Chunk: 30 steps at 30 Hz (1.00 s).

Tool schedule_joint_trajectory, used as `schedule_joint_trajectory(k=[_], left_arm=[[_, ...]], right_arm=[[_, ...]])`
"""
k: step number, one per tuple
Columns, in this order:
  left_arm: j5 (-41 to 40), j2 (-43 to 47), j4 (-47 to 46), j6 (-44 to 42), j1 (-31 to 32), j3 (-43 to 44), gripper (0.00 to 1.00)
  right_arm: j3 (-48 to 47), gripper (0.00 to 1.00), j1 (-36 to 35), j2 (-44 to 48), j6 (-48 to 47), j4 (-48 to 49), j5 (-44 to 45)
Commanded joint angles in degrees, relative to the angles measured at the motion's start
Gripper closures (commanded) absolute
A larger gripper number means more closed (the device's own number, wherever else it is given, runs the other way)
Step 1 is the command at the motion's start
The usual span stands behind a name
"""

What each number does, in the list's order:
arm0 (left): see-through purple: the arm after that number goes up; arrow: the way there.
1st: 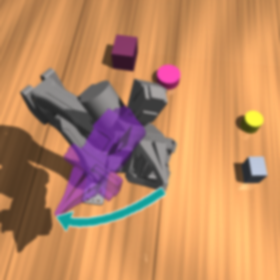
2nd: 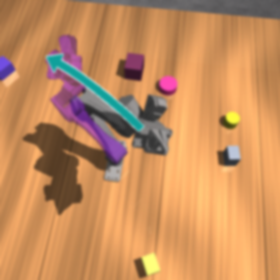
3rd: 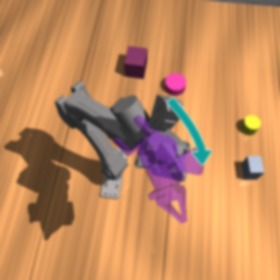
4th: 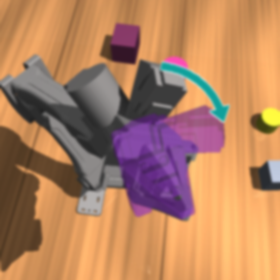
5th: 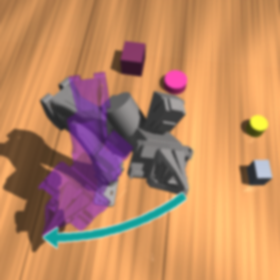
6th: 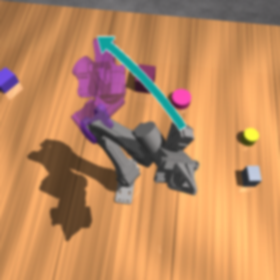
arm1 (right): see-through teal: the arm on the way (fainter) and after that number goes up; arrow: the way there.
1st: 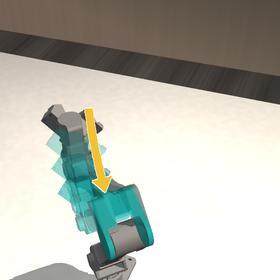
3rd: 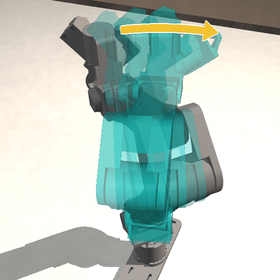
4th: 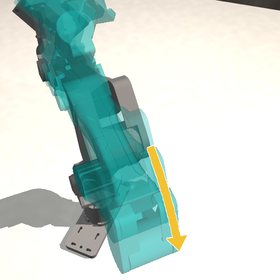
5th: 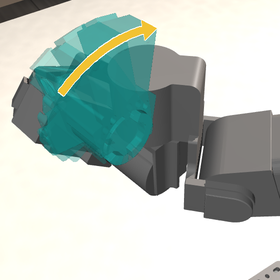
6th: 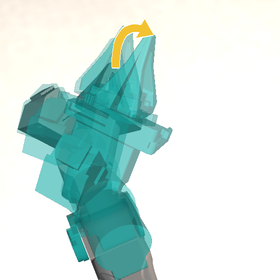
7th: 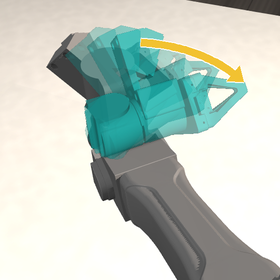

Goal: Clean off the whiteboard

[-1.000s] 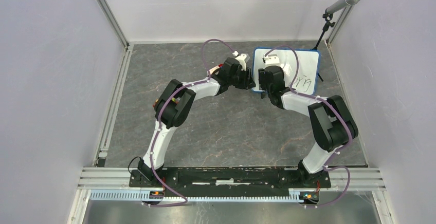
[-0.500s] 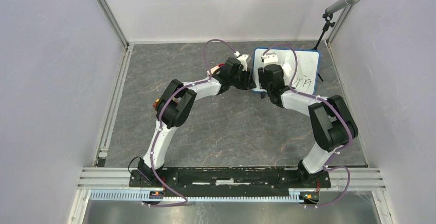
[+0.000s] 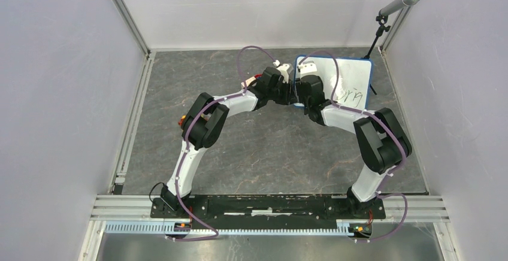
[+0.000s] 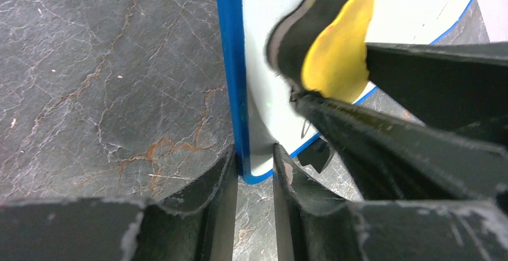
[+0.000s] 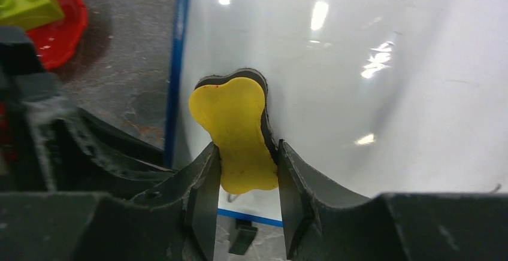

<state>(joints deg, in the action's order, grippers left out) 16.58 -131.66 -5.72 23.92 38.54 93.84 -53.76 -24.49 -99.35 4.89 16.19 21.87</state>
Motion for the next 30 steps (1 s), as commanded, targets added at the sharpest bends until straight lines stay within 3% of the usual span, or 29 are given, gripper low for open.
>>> schedule_joint_trajectory(k=[1,13,25,30], left_arm=[[-2.82,-2.09,1.58,-3.88,0.00,-0.11,0.69],[-2.61,-3.03,3.43,-4.28,0.16,1.78,0.74],[-2.53,-2.86,3.16,-4.31,0.21,1.52,0.81],[-2.29,-2.94,3.23,-4.47,0.21,1.61,0.84]], right_arm=[[-2.41,0.64,-1.49,-2.17,2.50,4.48,-1.39],[6.08,0.64,5.35,5.65,1.89,2.45,4.95],[-3.26,0.64,-2.49,-3.54,2.85,2.33,0.81],[-0.83,0.63,-1.85,-1.29,2.76,4.17,2.27]])
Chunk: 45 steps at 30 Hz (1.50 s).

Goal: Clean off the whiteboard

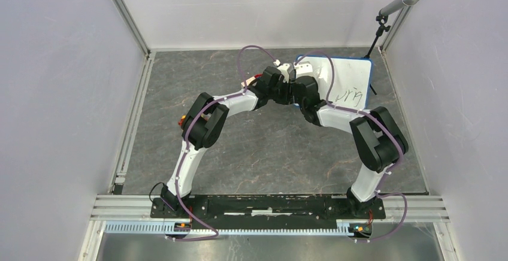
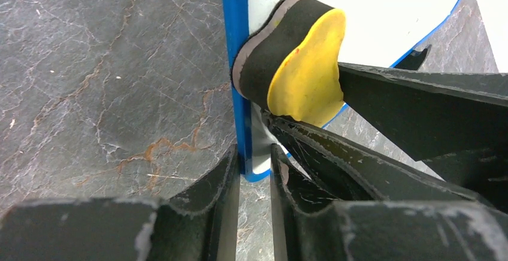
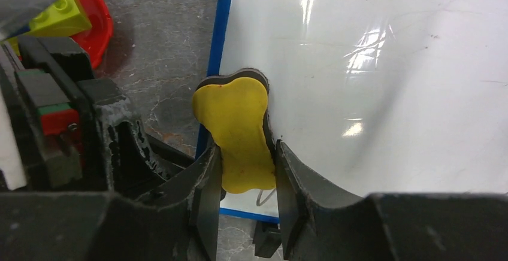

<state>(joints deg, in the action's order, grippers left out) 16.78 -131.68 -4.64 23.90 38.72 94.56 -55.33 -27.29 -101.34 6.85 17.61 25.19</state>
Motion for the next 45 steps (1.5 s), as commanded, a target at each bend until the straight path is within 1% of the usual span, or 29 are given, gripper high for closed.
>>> schedule_joint_trajectory(k=[1,7,9,10,12,16,18,20,22,25,27,29,32,37,40,42,45], left_arm=[[-2.56,-2.94,2.18,-4.35,0.04,0.93,0.84],[-2.89,-2.81,2.18,-4.21,0.04,0.80,0.88],[-2.89,-2.84,2.17,-4.21,0.04,0.82,0.88],[-2.88,-2.84,2.14,-4.24,0.04,0.81,0.88],[-2.89,-2.80,2.10,-4.29,0.04,0.71,0.89],[-2.95,-2.50,1.48,-4.21,0.04,0.14,0.90],[-3.06,-2.47,1.48,-4.21,0.04,0.10,0.91],[-3.15,-2.44,1.40,-4.21,0.04,-0.01,0.91],[-3.09,-2.40,1.33,-4.24,0.04,-0.08,0.91],[-2.89,-2.33,1.12,-4.22,0.04,-0.19,0.91],[-2.89,-2.43,1.13,-4.21,0.04,-0.17,0.91],[-2.84,-2.37,1.13,-4.21,0.04,-0.16,0.92],[-2.88,-2.37,1.13,-4.13,0.04,-0.08,0.92],[-3.06,-2.31,1.13,-4.17,0.04,-0.25,0.92],[-3.14,-2.33,1.13,-4.14,-0.01,-0.26,0.92],[-3.15,-2.34,1.13,-4.15,0.03,-0.26,0.92],[-3.14,-2.32,1.13,-4.14,0.04,-0.24,0.92]], right_arm=[[1.36,0.63,1.56,1.44,0.42,2.52,-1.00],[7.41,0.63,6.25,5.12,-1.43,3.16,2.18],[7.96,0.63,6.55,5.33,-1.01,3.68,2.45],[7.79,0.63,6.23,5.17,-0.97,4.08,0.07],[6.33,0.63,4.53,3.91,0.23,4.54,-1.92],[0.85,0.63,-1.04,-1.20,2.52,4.64,-3.12],[-0.22,0.63,-1.87,-2.96,4.13,4.77,-3.44],[1.64,0.63,-1.73,-2.46,4.58,6.30,-1.24],[3.44,0.62,-0.80,-1.19,2.66,6.80,1.74],[7.60,0.62,2.59,2.04,2.33,5.54,4.91],[11.86,0.62,5.22,4.69,3.66,6.35,5.28],[14.44,0.63,6.06,6.08,2.90,8.05,4.94],[12.78,0.63,3.66,4.40,2.20,8.06,3.36],[5.88,0.63,-1.49,-1.58,3.19,7.90,-0.14],[4.77,0.63,-1.81,-2.38,4.48,8.05,-1.00],[5.34,0.62,-1.49,-1.84,2.46,8.41,1.17],[6.98,0.62,1.42,-0.27,1.24,7.45,2.65]])
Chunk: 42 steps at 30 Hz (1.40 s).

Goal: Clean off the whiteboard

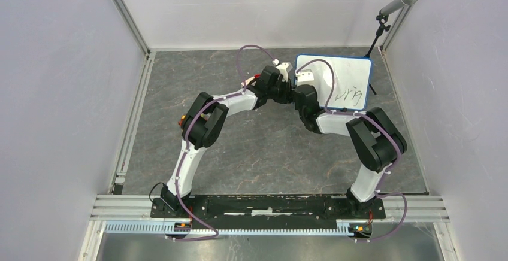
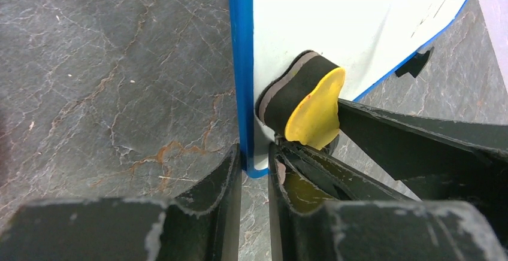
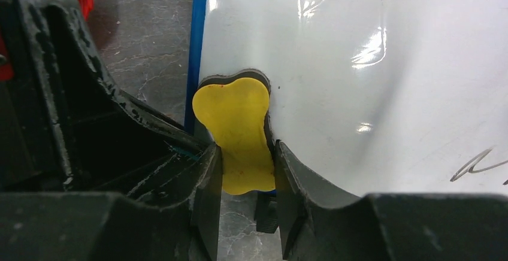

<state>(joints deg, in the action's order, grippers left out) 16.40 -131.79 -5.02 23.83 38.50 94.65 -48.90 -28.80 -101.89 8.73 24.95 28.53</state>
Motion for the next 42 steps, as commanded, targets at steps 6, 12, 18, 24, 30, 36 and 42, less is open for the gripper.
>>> schedule_joint_trajectory(k=[6,12,18,24,30,36,42], left_arm=[[-2.94,-2.32,1.59,-3.88,0.26,-0.21,0.92],[-3.09,-2.50,2.14,-3.88,0.17,0.21,0.91],[-2.20,-2.51,2.32,-4.23,0.17,0.39,0.79],[-5.17,0.16,0.08,-2.18,0.17,-2.94,0.35],[-8.29,7.47,-2.46,2.54,0.41,-9.39,0.12],[-18.39,11.92,2.19,4.17,4.55,-11.64,0.08],[-25.43,9.68,4.19,6.47,10.27,-7.63,0.16]], right_arm=[[5.85,0.62,8.35,4.36,-2.31,1.93,-1.26],[1.68,0.62,3.29,0.11,-3.35,0.63,-3.24],[-2.89,0.62,2.64,1.38,-5.42,-3.11,-2.92],[-3.64,0.53,9.18,5.77,-5.91,-9.33,-3.88],[-3.48,0.23,11.36,8.57,-7.42,-11.70,-5.47],[-4.18,0.12,12.50,12.28,-5.38,-13.66,-8.92],[-2.64,0.11,15.25,18.22,-1.57,-14.93,-9.87]])
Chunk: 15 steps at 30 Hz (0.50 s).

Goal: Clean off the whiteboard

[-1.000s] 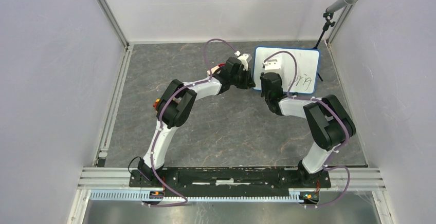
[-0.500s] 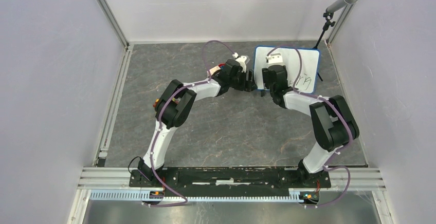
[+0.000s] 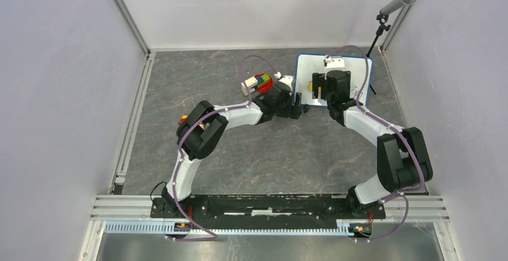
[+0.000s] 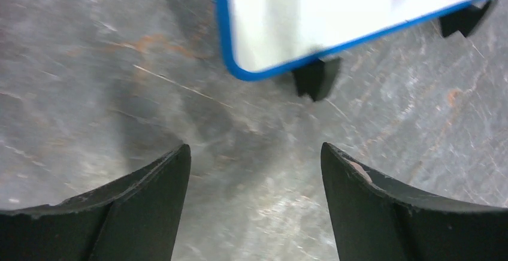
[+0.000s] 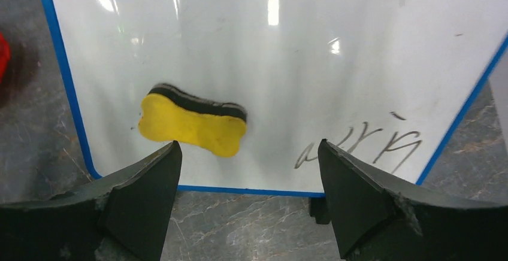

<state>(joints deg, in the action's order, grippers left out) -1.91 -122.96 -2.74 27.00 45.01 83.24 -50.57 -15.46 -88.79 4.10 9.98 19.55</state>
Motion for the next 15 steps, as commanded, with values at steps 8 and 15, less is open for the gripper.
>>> schedule_joint_trajectory(k=[8,15], left_arm=[[-13.61,-10.02,12.56,1.67,7.49,20.68,0.22],[-19.33,-15.85,18.65,1.74,8.60,28.24,0.38]], right_arm=[[3.97,0.12,4.59,10.81,6.11,3.83,-2.57],[5.56,0.12,4.65,12.88,6.83,4.87,-3.00]])
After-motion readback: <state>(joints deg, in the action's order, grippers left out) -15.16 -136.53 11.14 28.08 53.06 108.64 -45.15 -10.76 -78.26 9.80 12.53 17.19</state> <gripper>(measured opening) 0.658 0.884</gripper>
